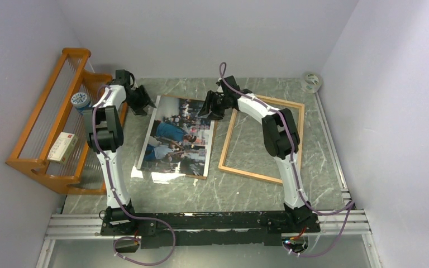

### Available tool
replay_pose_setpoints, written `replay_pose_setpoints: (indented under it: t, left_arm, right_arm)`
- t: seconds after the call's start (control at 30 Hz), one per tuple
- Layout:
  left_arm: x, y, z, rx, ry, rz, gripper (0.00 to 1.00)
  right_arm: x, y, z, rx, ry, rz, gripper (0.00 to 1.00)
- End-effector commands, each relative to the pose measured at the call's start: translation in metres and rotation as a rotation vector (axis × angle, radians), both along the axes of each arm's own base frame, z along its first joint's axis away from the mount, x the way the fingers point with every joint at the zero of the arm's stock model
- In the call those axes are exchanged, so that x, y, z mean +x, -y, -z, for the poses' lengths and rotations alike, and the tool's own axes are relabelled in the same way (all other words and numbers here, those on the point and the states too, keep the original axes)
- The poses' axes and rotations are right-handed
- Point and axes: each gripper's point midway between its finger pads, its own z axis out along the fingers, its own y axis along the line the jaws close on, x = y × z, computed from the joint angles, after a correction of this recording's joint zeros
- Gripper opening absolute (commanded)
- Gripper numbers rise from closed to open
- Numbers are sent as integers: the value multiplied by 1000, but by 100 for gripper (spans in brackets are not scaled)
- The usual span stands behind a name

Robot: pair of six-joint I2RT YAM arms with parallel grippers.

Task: Put the photo into the frame
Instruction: Pick up the photo frame item at the center of the board.

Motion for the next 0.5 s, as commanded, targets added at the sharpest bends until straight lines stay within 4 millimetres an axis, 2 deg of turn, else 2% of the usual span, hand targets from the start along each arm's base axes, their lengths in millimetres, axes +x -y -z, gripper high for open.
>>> replay_pose_setpoints:
  t: [0.0,0.13,0.33,0.47]
  left_arm:
    - [-9,-10,9,-88,-83,-78,61]
    - [-17,-14,15,-109,-116,-90,61]
    - [-27,-14,26,-102,-166,-63,68]
    - [-30,-7,29,-151,-183,-26,65]
  right_arm:
    - [4,-3,11,10,-42,-25,54]
    - [0,-1,31,-15,-93,-31,54]
    - [-7,10,52,-91,-146,3,54]
    - [-14,22,73,-171,-194,24,53]
